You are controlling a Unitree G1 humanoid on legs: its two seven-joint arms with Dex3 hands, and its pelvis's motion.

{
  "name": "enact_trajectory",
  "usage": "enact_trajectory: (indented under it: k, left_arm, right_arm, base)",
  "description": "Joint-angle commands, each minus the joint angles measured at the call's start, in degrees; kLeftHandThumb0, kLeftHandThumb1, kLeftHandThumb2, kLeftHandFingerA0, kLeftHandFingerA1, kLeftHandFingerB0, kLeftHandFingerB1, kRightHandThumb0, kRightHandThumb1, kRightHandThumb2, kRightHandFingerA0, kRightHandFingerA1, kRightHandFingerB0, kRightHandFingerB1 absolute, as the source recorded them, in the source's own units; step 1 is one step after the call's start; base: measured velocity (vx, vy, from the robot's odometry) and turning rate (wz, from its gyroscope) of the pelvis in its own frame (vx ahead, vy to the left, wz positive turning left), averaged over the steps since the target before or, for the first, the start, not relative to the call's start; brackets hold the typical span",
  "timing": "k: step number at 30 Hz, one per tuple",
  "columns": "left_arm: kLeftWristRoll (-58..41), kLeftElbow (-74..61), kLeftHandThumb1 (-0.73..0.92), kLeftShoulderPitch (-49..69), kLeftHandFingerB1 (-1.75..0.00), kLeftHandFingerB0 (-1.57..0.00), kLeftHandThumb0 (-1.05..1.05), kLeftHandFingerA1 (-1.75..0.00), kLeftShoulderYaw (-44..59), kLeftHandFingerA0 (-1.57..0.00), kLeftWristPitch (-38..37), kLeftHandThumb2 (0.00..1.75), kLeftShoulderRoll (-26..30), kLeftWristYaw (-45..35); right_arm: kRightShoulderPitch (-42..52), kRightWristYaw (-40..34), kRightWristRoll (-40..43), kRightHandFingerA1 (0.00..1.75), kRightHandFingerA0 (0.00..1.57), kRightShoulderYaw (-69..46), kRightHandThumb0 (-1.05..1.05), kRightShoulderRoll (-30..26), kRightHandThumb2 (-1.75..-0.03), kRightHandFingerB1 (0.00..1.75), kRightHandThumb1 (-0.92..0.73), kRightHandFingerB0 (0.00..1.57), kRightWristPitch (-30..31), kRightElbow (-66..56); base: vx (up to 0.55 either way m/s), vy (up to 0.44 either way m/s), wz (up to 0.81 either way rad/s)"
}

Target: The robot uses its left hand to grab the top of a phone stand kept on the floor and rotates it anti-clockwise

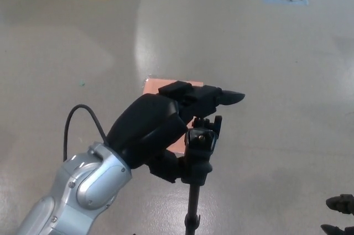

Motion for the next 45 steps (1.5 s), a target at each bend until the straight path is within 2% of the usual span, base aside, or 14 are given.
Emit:
enact_trajectory:
  k: [1,8,9,13,14,25,28,29,30,31,33,34,43,45]
  left_arm:
    - [-1.1,3.8,0.72,-0.2,-0.41,-0.7,-0.15,-0.55,1.3,-1.11,-7.1,0.63,-1.6,6.5]
    - [-1.3,4.1,0.75,0.2,-0.47,-0.91,-0.19,-0.66,2.3,-1.05,-7.8,0.64,-2.8,7.7]
    - [-1.4,4.3,0.74,0.2,-0.48,-0.96,-0.25,-1.05,2.6,-0.95,-8.4,0.62,-3.0,8.3]
    - [-1.4,4.7,0.71,0.1,-0.5,-0.97,-0.26,-1.2,2.8,-0.9,-8.9,0.62,-3.0,8.4]
    - [-1.1,4.6,0.7,0.0,-0.5,-0.97,-0.28,-1.33,2.8,-0.85,-8.9,0.63,-3.0,8.5]
    - [-1.8,5.0,0.68,-0.4,-0.5,-0.94,-0.25,-1.46,2.8,-0.8,-8.9,0.63,-3.3,7.7]
    - [-3.9,4.9,0.69,-0.2,-0.51,-0.94,-0.23,-1.42,2.9,-0.81,-8.1,0.63,-4.0,6.4]
    - [-5.7,4.8,0.73,-0.1,-0.51,-0.93,-0.18,-1.18,2.9,-0.91,-7.4,0.62,-4.2,5.0]
    - [-6.8,4.8,0.73,-0.1,-0.51,-0.93,-0.18,-1.18,2.9,-0.91,-6.9,0.62,-4.3,4.1]
    - [-10.2,4.3,0.73,0.2,-0.51,-0.94,-0.2,-0.95,3.1,-1.0,-4.6,0.62,-4.8,1.5]
    - [-13.0,3.9,0.73,0.4,-0.51,-0.94,-0.2,-0.95,3.4,-1.0,-2.4,0.62,-5.2,-0.6]
    - [-16.1,2.5,0.73,0.9,-0.53,-0.97,-0.22,-0.67,4.0,-1.08,2.0,0.63,-6.5,-2.5]
    - [-22.6,2.7,0.73,0.3,-0.6,-1.02,-0.16,-0.71,5.9,-1.1,7.9,0.63,-8.4,-6.4]
    - [-27.3,2.0,0.72,0.1,-0.62,-1.03,-0.17,-0.7,7.2,-1.12,13.1,0.63,-10.0,-8.1]
  right_arm:
    - [-0.8,0.2,0.2,0.5,0.32,-0.3,-0.43,-0.7,-0.84,0.18,-0.62,0.0,0.7,0.2]
    - [-0.8,-0.1,-0.1,0.51,0.35,0.0,-0.44,-0.8,-0.85,0.19,-0.62,0.0,0.4,0.2]
    - [-0.9,-0.1,0.0,0.51,0.35,-0.1,-0.44,-0.8,-0.85,0.19,-0.62,0.0,0.4,0.2]
    - [-1.0,-0.3,-0.1,0.5,0.32,0.0,-0.44,-0.7,-0.85,0.2,-0.61,0.0,0.8,0.3]
    - [-1.1,-0.3,-0.1,0.5,0.32,-0.1,-0.43,-0.7,-0.85,0.21,-0.61,0.0,0.8,0.3]
    - [-1.6,0.4,0.3,0.51,0.33,-0.3,-0.45,-0.9,-0.85,0.2,-0.61,0.01,0.9,0.1]
    - [-1.6,0.1,0.0,0.51,0.34,-0.2,-0.46,-0.9,-0.85,0.21,-0.62,0.01,0.9,0.2]
    - [-1.7,0.2,0.1,0.5,0.32,-0.2,-0.45,-0.9,-0.86,0.2,-0.62,0.0,1.0,0.2]
    - [-1.7,0.3,0.2,0.5,0.32,-0.3,-0.45,-0.9,-0.86,0.2,-0.62,0.0,1.1,0.2]
    - [-1.7,0.5,0.3,0.51,0.31,-0.4,-0.45,-0.9,-0.85,0.19,-0.62,0.0,1.0,0.2]
    - [-1.7,0.6,0.4,0.51,0.31,-0.5,-0.45,-0.9,-0.85,0.19,-0.62,0.0,0.8,0.2]
    - [-1.7,0.6,0.5,0.52,0.35,-0.6,-0.46,-0.8,-0.85,0.19,-0.62,0.01,1.1,0.2]
    - [-2.2,0.7,0.7,0.51,0.34,-0.8,-0.46,-0.9,-0.86,0.19,-0.62,0.0,1.3,0.2]
    - [-2.3,0.7,0.6,0.52,0.35,-0.7,-0.46,-0.9,-0.86,0.19,-0.63,0.0,1.2,0.3]
  base:
    - [0.0,0.0,0.0]
    - [0.0,0.0,0.0]
    - [0.0,0.0,0.0]
    - [0.0,0.0,0.0]
    - [0.0,0.0,0.0]
    - [0.0,0.0,0.0]
    - [0.0,0.0,0.0]
    - [0.0,0.0,0.0]
    - [0.0,0.0,0.0]
    - [0.0,0.0,0.0]
    - [0.0,0.0,0.0]
    - [0.0,0.0,0.0]
    - [0.0,0.0,0.0]
    - [0.0,0.0,0.0]
